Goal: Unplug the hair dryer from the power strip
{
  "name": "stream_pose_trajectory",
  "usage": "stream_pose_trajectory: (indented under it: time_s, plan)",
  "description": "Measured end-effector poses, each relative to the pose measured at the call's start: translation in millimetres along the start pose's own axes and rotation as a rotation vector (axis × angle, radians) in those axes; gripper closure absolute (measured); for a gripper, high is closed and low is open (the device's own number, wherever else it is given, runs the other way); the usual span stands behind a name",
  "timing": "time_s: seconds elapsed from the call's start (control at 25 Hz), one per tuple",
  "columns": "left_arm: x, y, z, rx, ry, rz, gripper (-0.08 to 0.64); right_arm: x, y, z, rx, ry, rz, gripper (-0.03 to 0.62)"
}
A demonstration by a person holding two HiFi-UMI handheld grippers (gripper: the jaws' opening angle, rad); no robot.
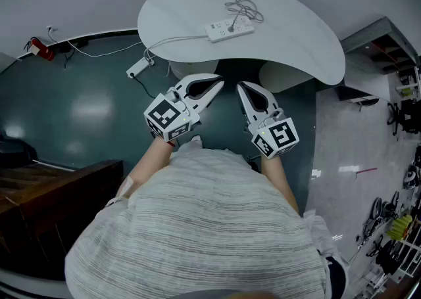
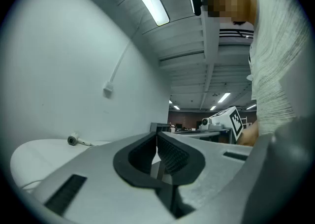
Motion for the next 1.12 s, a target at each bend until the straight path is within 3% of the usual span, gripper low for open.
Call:
stream_pose_trajectory:
  time_s: [0.6, 0.76, 1.12]
  plan:
    - [0.9, -4.0, 20.8, 0.022, -0.011, -0.004, 0.552, -3.5, 27.3, 4.2, 0.069, -0.011, 0.043, 0.568]
    - [0.2, -11.6, 28.2, 0.036, -0.029, -0.015, 0.552, -3.8, 38.0, 8.9, 0.115, 0.061, 0.015, 0.566]
    - [-10.6, 4.0, 53.1, 0.042, -0.051, 0.008, 0.552, -23.7, 64.2, -10.1, 0.183, 0.040, 0.102, 0.566]
Point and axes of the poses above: the fingertips, and each gripper's own axes: y forward along the fingers, z to its left, x out of its top, the point moved 6 cm from there along -y, backward along the fingers, and after that the axes turned 10 degrees about -z, right-handed, at the moved point
